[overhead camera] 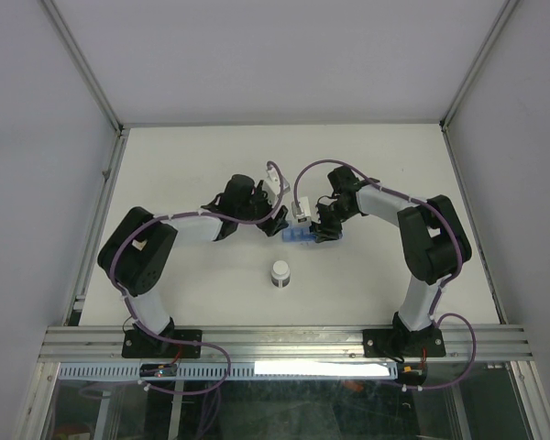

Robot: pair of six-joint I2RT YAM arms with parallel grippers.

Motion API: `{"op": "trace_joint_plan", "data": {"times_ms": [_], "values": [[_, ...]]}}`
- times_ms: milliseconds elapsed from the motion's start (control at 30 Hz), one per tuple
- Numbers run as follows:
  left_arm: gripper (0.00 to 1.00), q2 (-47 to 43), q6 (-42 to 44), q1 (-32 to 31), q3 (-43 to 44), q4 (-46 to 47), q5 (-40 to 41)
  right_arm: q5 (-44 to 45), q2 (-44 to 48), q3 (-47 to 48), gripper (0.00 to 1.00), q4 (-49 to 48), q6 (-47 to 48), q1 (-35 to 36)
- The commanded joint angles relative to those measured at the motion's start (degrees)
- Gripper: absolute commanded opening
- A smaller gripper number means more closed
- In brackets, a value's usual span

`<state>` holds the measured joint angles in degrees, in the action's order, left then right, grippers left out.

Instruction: Sort the pills into containers

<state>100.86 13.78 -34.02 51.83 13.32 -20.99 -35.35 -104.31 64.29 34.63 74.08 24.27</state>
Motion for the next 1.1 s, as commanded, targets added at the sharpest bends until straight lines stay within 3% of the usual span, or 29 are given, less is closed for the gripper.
{"op": "trace_joint_plan", "data": {"times_ms": [0, 1067], "values": [[0.7, 0.88, -2.86, 0.48, 3.85, 1.52, 1.63, 0.61, -1.86, 0.19, 0.25, 3.24, 1.06, 0.76], [0.61, 8.77, -7.07, 0.34, 12.38, -10.81, 5.8, 0.72, -1.73, 0.18, 0.25, 3.65, 1.49, 0.92]]}}
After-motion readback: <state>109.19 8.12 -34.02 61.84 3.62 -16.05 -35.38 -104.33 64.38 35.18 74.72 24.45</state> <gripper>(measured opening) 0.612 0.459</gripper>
